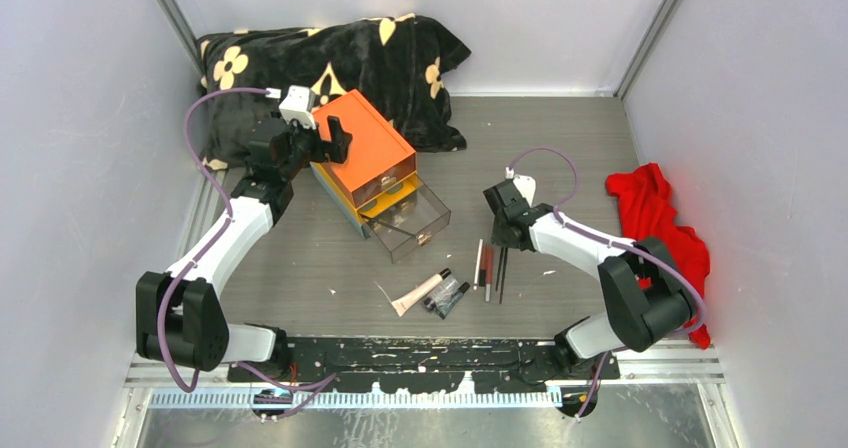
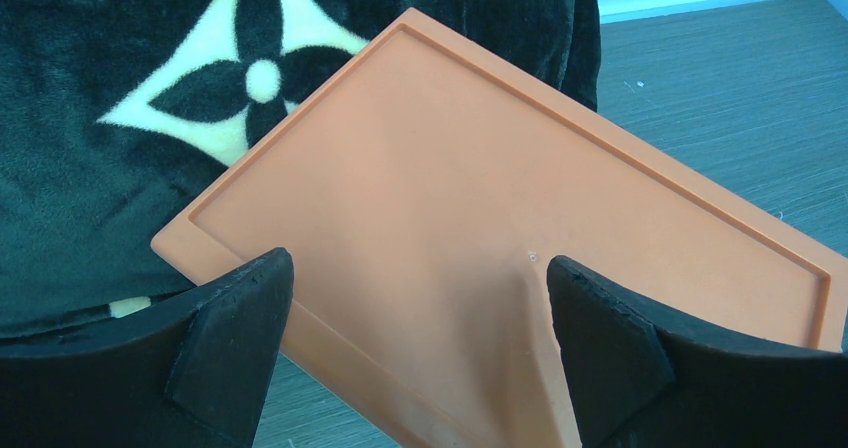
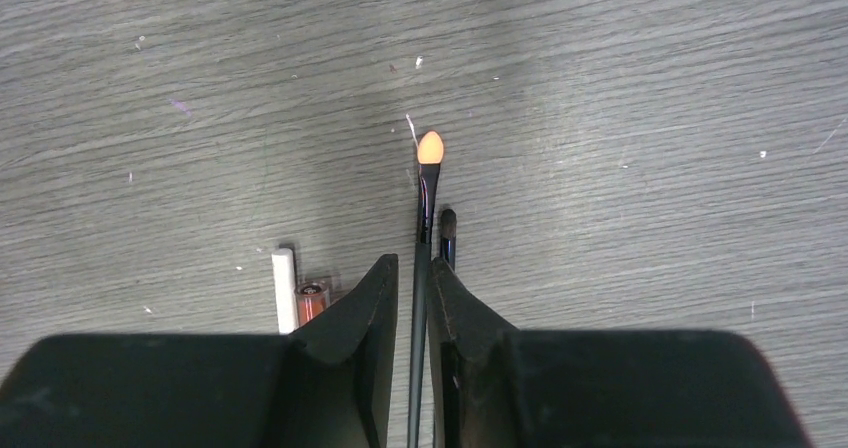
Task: Organize the makeup
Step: Pick up the makeup brush from the center of the board.
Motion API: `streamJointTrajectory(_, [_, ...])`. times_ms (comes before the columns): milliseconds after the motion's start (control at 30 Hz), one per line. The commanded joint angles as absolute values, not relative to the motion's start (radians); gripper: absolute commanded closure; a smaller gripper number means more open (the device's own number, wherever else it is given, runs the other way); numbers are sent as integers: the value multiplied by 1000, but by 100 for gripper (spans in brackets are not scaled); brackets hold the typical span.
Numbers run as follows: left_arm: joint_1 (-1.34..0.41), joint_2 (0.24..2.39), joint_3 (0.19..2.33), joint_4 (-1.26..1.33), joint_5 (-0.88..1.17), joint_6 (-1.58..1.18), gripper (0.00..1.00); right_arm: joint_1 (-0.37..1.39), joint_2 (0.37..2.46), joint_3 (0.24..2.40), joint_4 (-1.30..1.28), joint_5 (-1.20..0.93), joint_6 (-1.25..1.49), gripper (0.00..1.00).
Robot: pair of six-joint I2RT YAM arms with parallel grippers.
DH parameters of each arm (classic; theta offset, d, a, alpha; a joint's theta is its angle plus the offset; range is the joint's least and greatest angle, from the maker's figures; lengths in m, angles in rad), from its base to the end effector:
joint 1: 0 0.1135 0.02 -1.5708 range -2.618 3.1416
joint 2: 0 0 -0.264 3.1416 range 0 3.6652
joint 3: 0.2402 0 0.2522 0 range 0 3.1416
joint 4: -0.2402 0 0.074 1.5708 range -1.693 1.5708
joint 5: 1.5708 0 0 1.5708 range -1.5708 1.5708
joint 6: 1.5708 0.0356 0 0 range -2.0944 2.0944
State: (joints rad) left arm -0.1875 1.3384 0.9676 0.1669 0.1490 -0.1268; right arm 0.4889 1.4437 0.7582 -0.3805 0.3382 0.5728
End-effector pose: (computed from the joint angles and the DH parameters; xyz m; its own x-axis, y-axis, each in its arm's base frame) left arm 0.3097 -0.0641 0.3154 -0.2387 -0.0820 -0.9676 0.2994 0.9417 -0.1537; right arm 0.2405 0.1146 0.1726 -0.8127 0.1468 -0.5638 0.1655 0.9860 0.0181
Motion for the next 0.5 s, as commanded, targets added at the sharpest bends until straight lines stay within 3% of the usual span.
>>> streamJointTrajectory(0, [-175, 1373, 913, -49, 123, -165, 2, 487, 1465, 799, -347, 342, 562, 78])
streamJointTrajectory(467, [-175, 1371, 909, -48, 121, -160, 2, 486, 1523, 778, -315, 358, 558, 78])
